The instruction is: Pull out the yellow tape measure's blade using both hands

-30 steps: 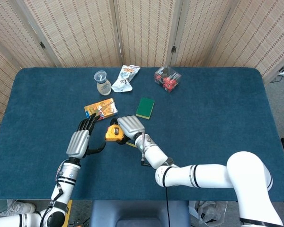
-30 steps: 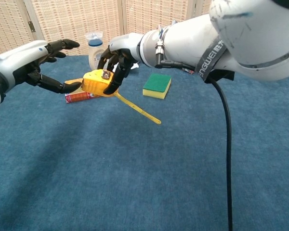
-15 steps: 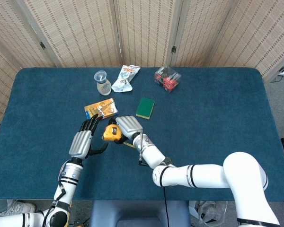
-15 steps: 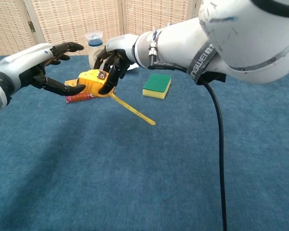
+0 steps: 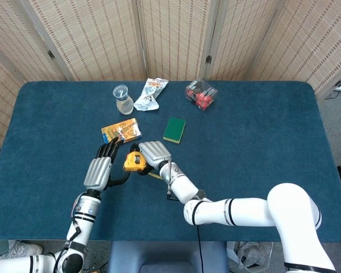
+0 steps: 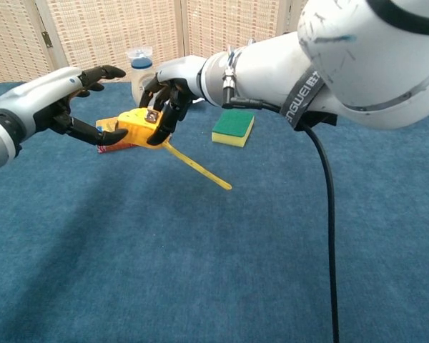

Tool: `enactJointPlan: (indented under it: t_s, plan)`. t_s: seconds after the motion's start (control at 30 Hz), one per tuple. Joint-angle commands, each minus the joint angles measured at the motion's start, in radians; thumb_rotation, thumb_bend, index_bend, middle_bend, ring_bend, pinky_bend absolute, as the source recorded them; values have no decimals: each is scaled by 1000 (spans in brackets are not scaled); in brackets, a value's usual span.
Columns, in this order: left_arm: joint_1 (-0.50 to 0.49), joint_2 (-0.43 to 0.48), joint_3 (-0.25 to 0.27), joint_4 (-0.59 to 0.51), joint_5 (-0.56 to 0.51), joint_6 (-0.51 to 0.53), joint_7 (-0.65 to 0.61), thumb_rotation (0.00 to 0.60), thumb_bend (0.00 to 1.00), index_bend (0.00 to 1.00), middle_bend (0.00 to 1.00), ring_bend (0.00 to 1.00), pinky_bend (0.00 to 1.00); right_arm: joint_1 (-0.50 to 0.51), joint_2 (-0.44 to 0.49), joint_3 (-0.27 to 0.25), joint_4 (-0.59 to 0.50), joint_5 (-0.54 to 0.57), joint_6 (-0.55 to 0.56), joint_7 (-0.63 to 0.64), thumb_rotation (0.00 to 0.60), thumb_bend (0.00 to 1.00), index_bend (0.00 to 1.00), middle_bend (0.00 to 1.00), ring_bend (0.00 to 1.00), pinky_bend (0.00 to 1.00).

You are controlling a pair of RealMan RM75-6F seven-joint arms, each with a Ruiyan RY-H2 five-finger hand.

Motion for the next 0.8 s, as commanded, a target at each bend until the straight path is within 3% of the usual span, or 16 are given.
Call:
enactJointPlan:
  t_s: [0.03,0.8]
  plan:
    - [-2,0,0,1,-2,3,7,538,366,0,0,0,0,-4,2,0,2,-8,-5,8,600,303,571,473,412,215]
    - [-17,-8,-7,0,-28,5,24,533,366,0,0,0,0,0,-4,-7,19,-18,-24,29,600,303,572,473,415,214]
